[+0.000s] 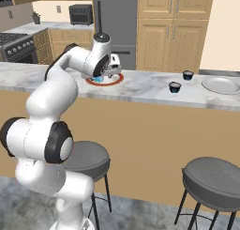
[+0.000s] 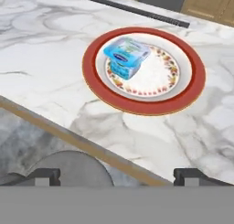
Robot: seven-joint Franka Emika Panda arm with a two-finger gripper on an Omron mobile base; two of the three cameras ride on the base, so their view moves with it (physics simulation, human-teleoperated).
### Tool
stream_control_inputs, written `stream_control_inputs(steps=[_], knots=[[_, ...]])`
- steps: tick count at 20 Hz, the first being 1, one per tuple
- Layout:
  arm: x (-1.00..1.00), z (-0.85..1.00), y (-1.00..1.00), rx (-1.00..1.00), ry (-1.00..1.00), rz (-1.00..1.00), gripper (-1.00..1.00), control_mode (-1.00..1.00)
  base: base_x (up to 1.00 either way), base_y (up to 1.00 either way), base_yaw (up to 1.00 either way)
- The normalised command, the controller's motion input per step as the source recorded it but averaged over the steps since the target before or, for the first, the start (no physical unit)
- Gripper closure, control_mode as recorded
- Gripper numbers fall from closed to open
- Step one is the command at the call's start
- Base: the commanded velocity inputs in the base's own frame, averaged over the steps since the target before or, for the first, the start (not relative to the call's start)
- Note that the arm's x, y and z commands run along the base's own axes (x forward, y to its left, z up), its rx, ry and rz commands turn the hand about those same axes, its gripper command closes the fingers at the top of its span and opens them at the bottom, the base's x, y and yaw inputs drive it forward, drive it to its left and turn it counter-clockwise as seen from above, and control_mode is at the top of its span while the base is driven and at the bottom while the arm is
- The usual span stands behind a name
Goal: Place two yogurt containers on each plate.
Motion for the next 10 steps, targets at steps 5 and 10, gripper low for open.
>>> stream_control_inputs(steps=[5,10], knots=[[-1.0,0.22,-0.04,0.0,0.0,-0.23,-1.0,-1.0,0.0,0.0,0.0],[-0.89,0.32,0.0,-0.04,0.01,-0.32,-1.0,-1.0,0.0,0.0,0.0]])
